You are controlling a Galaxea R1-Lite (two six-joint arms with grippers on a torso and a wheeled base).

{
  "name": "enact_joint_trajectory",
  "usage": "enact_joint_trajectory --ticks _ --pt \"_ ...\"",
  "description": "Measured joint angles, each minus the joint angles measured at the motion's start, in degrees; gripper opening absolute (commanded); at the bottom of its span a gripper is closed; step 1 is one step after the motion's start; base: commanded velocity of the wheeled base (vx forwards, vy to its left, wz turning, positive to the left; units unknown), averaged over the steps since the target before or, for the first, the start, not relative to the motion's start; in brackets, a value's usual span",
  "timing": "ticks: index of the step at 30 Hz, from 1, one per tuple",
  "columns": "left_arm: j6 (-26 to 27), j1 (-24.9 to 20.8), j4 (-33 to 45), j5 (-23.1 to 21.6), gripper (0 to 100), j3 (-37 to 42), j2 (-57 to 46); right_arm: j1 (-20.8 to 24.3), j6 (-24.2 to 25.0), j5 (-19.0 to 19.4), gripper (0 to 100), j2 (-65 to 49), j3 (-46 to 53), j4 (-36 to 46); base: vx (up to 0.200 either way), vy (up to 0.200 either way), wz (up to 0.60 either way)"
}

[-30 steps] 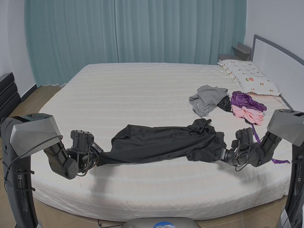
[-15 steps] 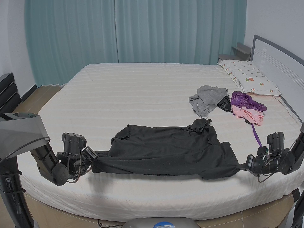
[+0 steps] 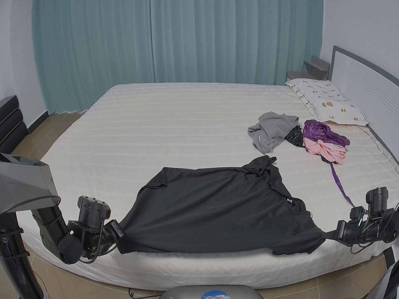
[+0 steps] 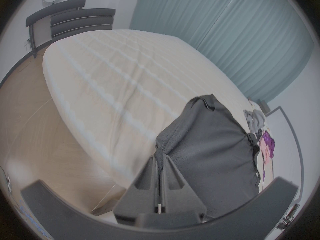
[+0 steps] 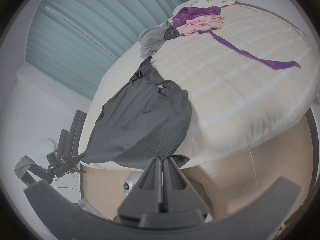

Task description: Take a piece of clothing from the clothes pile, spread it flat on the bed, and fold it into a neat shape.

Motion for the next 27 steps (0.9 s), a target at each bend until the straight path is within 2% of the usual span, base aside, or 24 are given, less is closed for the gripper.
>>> enact_joint_trajectory --ticks 7,13,14,15,16,27 --pt "0.85 -4.11 0.00 0.00 0 4.16 0.44 -0.69 -3.58 -0.17 0 0.90 1.99 0.61 0.000 0.000 0.00" --pt "0.96 -5.49 -0.02 0.00 0 5.38 2.06 -0.80 -6.00 -0.63 0 4.19 2.56 0.16 0.000 0.000 0.00" --pt "0.94 -5.60 -0.10 0.00 100 5.38 2.47 -0.78 -6.29 -0.69 0 4.96 2.43 0.06 0.000 0.000 0.00" --pt "0.94 -5.71 -0.16 0.00 100 5.40 2.89 -0.78 -6.60 -0.77 0 5.71 2.23 -0.02 0.000 0.000 0.00" --pt "0.90 -5.84 -0.16 0.00 100 5.42 3.23 -0.78 -6.85 -0.78 100 6.31 2.06 -0.09 0.000 0.000 0.00" --pt "-0.05 -6.23 -0.77 -0.50 100 3.58 5.12 -0.11 -6.08 -0.20 100 10.28 -2.43 -0.27 0.000 0.000 0.00"
